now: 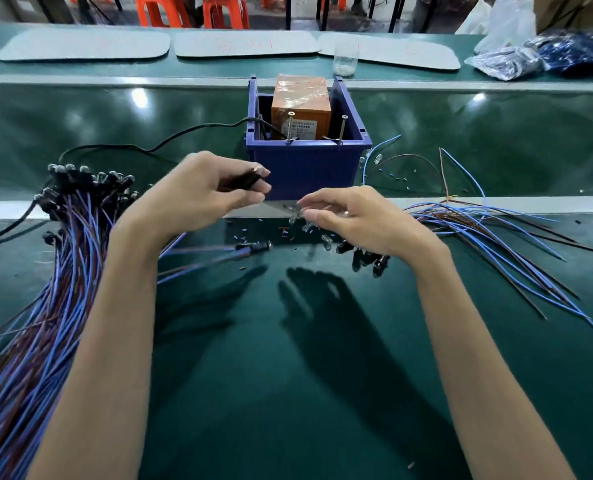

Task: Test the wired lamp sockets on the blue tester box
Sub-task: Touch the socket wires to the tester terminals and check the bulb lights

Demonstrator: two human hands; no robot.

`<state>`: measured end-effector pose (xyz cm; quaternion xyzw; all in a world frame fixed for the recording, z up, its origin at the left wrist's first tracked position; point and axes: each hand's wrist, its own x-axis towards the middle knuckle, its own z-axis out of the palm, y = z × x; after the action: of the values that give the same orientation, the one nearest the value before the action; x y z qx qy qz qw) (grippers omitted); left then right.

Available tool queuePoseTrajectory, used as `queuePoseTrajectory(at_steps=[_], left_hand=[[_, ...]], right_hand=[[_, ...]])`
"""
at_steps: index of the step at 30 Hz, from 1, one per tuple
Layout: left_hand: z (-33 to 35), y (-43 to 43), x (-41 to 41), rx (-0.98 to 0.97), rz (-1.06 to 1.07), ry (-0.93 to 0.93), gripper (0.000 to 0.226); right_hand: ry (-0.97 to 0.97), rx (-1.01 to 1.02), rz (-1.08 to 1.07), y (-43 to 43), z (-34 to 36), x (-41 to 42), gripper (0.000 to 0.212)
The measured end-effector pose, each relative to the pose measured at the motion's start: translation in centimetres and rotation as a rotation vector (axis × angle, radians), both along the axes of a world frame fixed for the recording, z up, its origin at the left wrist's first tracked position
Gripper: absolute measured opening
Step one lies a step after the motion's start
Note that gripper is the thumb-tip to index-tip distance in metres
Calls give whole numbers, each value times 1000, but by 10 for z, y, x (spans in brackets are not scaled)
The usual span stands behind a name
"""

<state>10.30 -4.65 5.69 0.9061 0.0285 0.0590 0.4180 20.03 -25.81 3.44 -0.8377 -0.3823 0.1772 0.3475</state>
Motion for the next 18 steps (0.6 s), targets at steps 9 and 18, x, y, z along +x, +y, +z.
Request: queuePoseTrajectory(at_steps=[9,18], left_hand=[[-6,-54,19,82,-127,-297,40],[3,-83,16,98,29,-542,41]], right_hand=[[257,309,85,0,2,-5,14],[326,705,-122,0,11,1,15]])
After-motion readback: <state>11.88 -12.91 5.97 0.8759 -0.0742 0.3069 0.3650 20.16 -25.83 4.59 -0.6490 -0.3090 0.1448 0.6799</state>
